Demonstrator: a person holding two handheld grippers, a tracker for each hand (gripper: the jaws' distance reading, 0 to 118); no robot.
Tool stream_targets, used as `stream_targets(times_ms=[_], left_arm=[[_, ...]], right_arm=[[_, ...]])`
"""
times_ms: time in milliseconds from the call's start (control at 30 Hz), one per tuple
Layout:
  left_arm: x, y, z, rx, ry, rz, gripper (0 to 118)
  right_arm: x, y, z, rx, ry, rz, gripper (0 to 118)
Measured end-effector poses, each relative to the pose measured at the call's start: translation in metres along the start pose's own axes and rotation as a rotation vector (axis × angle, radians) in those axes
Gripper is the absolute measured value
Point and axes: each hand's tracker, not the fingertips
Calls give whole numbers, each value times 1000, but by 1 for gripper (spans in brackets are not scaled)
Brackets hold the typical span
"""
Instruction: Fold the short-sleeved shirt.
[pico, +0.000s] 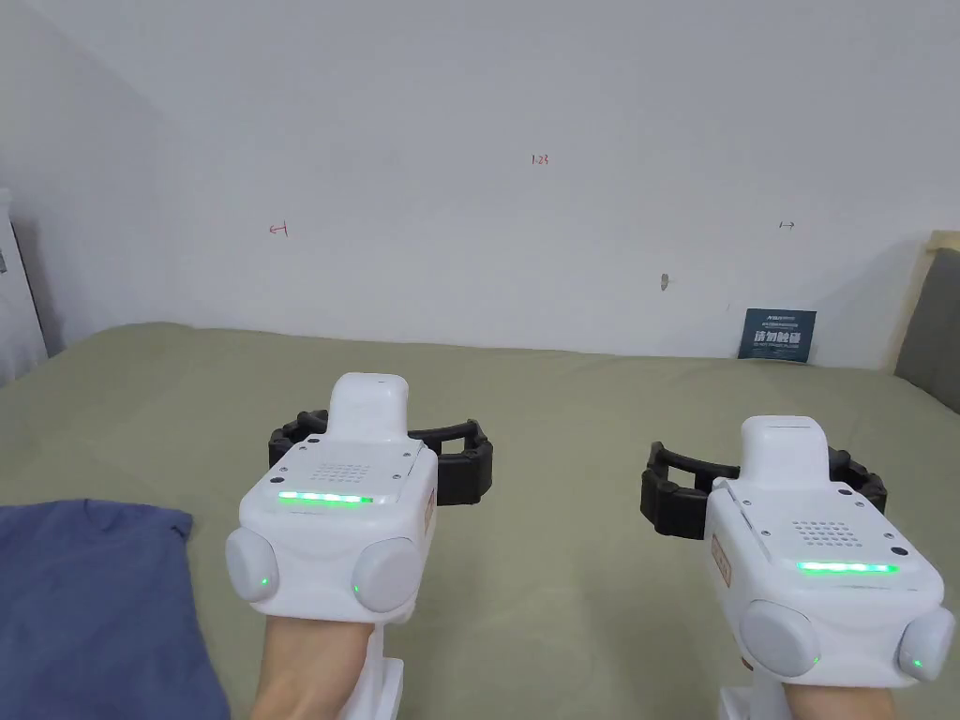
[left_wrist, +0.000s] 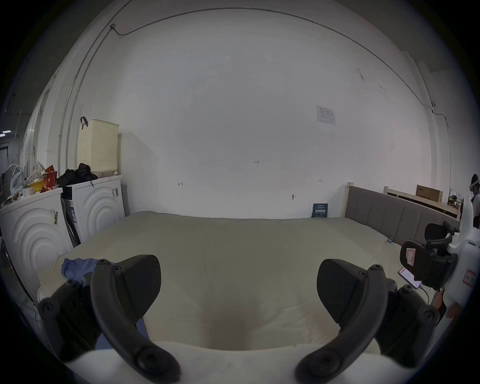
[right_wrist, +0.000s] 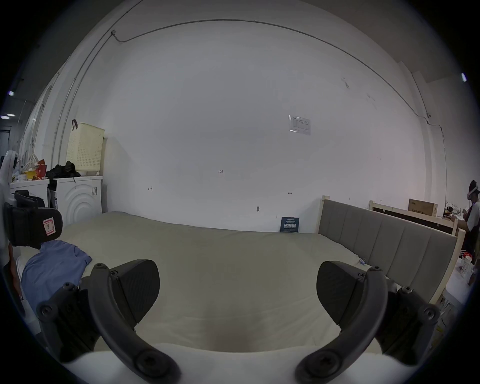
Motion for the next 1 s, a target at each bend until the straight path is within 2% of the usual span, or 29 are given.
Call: stream_targets(times_ms=[1000], left_arm=[[0, 5, 5, 10, -7, 1, 118]], right_arm=[[-2, 8, 0, 13, 4, 2, 118]])
